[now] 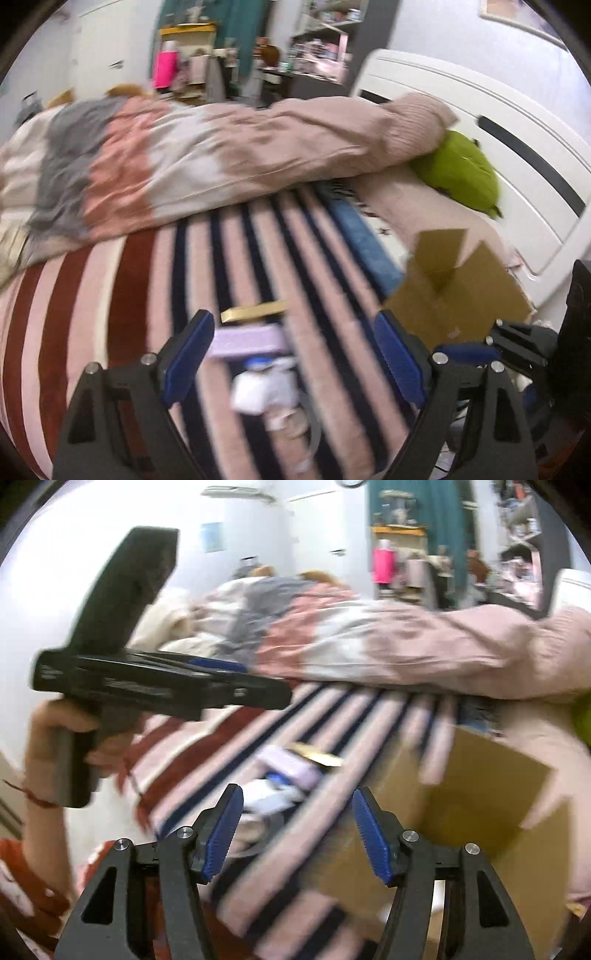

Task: Organize rigid objects
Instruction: 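Grasp the white charger with cable using the right gripper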

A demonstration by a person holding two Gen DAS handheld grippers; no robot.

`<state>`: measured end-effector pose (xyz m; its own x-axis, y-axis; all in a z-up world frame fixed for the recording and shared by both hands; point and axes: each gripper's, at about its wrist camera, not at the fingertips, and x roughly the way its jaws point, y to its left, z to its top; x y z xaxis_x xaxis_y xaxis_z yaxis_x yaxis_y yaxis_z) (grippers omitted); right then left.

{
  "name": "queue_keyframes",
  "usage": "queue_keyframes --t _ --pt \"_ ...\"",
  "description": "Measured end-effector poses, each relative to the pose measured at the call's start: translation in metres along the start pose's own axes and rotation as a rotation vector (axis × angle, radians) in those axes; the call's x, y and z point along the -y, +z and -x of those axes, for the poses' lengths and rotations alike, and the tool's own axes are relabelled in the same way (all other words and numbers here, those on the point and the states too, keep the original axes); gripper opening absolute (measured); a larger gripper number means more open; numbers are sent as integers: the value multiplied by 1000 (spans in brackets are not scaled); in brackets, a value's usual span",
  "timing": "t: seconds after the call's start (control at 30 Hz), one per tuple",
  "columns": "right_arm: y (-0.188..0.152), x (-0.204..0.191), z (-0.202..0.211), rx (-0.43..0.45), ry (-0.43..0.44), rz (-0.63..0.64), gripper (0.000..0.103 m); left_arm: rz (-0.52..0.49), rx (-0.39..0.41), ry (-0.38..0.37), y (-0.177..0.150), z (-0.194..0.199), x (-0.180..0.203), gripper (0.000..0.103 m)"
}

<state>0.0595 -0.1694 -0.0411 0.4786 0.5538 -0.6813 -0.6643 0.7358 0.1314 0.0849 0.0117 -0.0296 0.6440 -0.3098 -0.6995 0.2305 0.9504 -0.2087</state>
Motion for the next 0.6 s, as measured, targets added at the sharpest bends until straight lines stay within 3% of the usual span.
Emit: queue_keyframes --t 0.13,0.23,0.3,0.43,0.6 --pt "-12 -30 -48 -88 104 28 59 33 -13 5 -36 -14 -44 86" --pt "-25 -31 -85 -155 121 -8 59 99 -36 -12 -53 -32 -67 86" --pt "-32 -22 -108 -183 116 -43 59 134 -52 13 -64 -36 -76 86" --pt "-43 3 -148 -208 17 -105 59 158 -61 42 -76 -38 -90 86" --pt "-58 22 -173 -230 60 -210 59 181 -61 -7 -78 -39 -91 86"
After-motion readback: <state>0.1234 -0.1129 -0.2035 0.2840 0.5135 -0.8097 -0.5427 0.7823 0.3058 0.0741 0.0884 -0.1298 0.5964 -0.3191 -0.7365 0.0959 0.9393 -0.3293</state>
